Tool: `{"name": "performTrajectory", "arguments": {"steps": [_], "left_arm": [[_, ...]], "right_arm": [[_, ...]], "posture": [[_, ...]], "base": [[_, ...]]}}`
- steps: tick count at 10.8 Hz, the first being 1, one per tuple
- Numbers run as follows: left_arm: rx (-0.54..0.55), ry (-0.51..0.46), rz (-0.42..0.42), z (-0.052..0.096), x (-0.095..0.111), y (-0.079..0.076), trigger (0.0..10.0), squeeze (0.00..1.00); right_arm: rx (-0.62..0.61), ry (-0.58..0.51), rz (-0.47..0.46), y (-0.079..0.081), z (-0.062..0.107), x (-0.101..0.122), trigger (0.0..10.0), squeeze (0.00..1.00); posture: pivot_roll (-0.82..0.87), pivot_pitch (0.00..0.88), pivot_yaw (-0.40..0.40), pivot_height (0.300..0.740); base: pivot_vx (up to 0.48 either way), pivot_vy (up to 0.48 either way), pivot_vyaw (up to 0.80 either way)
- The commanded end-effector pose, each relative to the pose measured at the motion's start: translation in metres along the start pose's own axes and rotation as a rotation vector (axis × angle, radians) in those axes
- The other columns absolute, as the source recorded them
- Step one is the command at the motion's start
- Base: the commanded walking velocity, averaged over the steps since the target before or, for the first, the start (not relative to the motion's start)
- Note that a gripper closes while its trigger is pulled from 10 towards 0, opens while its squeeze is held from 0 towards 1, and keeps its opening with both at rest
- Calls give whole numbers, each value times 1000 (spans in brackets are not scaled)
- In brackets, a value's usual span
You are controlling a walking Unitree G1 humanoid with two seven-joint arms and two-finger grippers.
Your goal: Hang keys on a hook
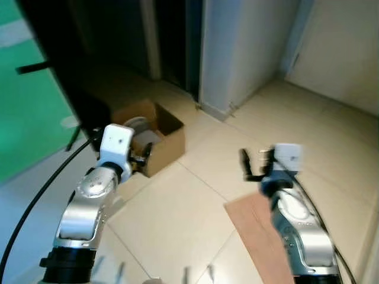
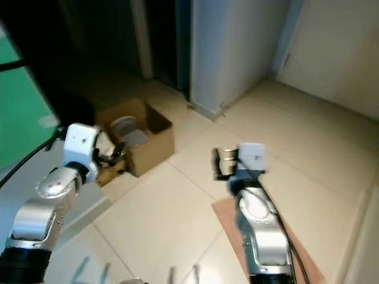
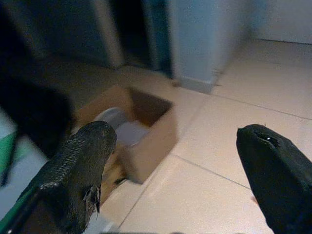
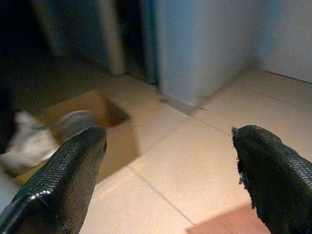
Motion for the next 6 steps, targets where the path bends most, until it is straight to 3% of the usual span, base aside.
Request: {"name": "performTrajectory", "arguments": {"steps": [1, 3, 6], "left_arm": [[19, -3, -10, 0, 1, 1, 10000, 0], [17, -15, -29, 1, 2, 1, 10000, 0], [15, -45, -74, 0, 6, 0, 10000, 0]], "right_arm": [[-12, 20, 13, -5, -1, -3, 10000, 1000], [3, 5, -38, -3, -2, 0, 10000, 1000], [-34, -9, 9, -6, -2, 0, 10000, 1000]], "posture": [[-52, 0, 10, 740], [-52, 0, 9, 740], [-58, 0, 15, 740]], "base": [[0, 0, 800], [0, 0, 800], [0, 0, 800]]}}
Point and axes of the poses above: a point about 5 cm out from each wrist's last joint towards the gripper, its own z axis pointing back from the gripper into the wrist, its own x axis along the axis of the wrist's last joint, y = z × x, the point moved 3 cm from there along -z, pointing out of the wrist towards the gripper, and after that the axes turned 13 degrees about z, right-handed, at the moved point
